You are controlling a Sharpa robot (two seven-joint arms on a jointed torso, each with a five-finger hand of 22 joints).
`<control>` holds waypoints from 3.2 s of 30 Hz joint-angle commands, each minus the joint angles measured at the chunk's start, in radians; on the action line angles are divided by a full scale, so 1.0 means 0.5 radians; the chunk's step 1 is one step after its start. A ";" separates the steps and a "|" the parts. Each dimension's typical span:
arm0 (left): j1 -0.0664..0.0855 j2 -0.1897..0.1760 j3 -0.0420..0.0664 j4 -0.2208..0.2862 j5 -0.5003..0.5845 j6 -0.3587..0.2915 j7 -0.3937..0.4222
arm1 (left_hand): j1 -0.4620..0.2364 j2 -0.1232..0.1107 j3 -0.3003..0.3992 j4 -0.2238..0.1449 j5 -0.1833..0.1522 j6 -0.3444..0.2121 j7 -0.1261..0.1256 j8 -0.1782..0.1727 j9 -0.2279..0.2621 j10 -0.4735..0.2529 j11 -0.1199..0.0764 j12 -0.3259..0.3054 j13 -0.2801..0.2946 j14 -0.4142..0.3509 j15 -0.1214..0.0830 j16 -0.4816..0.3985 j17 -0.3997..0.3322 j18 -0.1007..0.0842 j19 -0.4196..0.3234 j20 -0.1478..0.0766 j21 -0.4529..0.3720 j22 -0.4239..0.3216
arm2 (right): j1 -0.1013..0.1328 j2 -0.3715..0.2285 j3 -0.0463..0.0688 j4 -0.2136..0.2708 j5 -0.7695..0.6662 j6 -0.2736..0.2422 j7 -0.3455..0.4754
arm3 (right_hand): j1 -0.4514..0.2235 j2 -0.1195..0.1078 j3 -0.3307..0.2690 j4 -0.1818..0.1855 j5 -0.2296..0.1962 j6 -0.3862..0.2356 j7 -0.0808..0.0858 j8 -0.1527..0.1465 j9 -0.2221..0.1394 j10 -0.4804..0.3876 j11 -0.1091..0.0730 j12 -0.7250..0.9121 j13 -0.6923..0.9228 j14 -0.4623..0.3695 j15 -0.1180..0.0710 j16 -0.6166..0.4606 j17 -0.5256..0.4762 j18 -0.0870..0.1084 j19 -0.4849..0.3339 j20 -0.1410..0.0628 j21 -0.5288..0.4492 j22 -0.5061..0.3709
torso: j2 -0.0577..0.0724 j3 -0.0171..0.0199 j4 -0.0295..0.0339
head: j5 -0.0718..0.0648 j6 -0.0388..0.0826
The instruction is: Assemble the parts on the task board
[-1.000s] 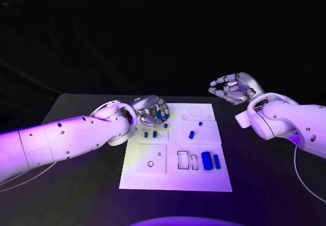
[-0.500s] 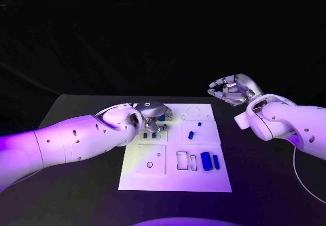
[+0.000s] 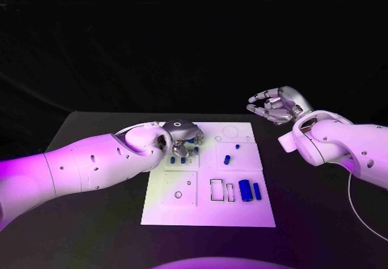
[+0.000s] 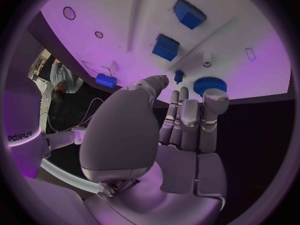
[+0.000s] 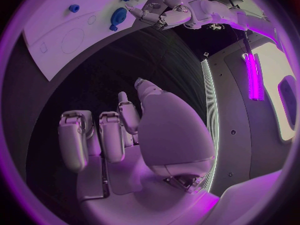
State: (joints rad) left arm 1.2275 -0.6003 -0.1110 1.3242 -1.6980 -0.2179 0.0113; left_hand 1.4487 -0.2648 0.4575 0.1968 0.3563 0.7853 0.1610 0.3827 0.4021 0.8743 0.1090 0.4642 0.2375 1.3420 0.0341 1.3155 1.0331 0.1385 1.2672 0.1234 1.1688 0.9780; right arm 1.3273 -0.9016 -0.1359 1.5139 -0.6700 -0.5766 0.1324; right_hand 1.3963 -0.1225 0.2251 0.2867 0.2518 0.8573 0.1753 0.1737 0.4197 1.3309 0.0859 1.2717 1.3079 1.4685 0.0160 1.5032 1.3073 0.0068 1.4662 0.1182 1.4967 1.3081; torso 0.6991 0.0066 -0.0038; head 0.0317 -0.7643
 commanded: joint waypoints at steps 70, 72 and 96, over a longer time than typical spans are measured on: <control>0.000 0.138 0.001 -0.157 -0.019 0.226 -0.049 | 0.110 0.138 0.197 -0.147 -0.206 0.309 -0.047 -0.070 -0.079 0.436 -0.084 -0.118 -0.116 0.172 -0.081 0.168 0.121 -0.101 0.208 -0.059 0.320 0.410 | 0.000 0.011 0.000 0.014 -0.060 0.010 0.011 | -0.010 0.009 0.027 -0.007 0.010 0.001 -0.009 0.018 -0.003 -0.008 -0.004 -0.007 0.017 0.133 -0.014 -0.007 0.269 0.029 0.117 -0.008 -0.008 0.423 | -0.001 -0.0017 0.002 | -0.014 -0.024; 0.000 0.137 0.001 -0.157 -0.023 0.221 -0.054 | 0.119 0.145 0.224 -0.174 -0.224 0.327 -0.049 -0.075 -0.079 0.452 -0.088 -0.122 -0.110 0.174 -0.084 0.169 0.119 -0.103 0.210 -0.062 0.327 0.418 | 0.000 0.010 0.000 0.014 -0.061 0.010 0.011 | -0.010 0.009 0.027 -0.007 0.010 0.001 -0.009 0.018 -0.003 -0.008 -0.004 -0.007 0.017 0.133 -0.014 -0.007 0.269 0.029 0.117 -0.008 -0.008 0.423 | -0.002 -0.0017 0.002 | -0.014 -0.024; -0.002 -0.024 0.109 0.040 0.044 0.098 -0.010 | 0.004 0.115 0.277 -0.210 -0.245 0.366 -0.037 -0.121 -0.084 0.478 -0.075 -0.183 -0.088 0.178 -0.073 0.177 0.102 -0.105 0.210 -0.059 0.342 0.435 | -0.001 0.008 0.000 0.003 -0.060 0.011 0.015 | -0.010 0.011 0.031 -0.006 0.011 0.003 -0.009 0.019 -0.002 -0.007 -0.004 -0.006 0.017 0.133 -0.015 -0.008 0.267 0.029 0.117 -0.009 -0.008 0.423 | -0.003 -0.0008 0.008 | -0.019 0.000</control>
State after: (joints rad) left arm 1.2262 -0.6061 -0.0592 1.3313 -1.6996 -0.1520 -0.0021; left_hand 1.4576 -0.2064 0.5962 0.0865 0.2375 0.9654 0.1373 0.3246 0.3608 1.1104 0.0661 0.3796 0.1939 1.4276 -0.0051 1.3987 1.0859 0.0918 1.3671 0.0912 1.3343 1.1964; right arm 1.3275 -0.8972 -0.1357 1.5159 -0.6884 -0.5767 0.1323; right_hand 1.3964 -0.1225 0.2347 0.2826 0.2517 0.8573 0.1753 0.1777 0.4199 1.3310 0.0859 1.2717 1.3079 1.4684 0.0159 1.5033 1.3073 0.0068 1.4662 0.1183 1.4967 1.3081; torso 0.6982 0.0050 -0.0005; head 0.0202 -0.7647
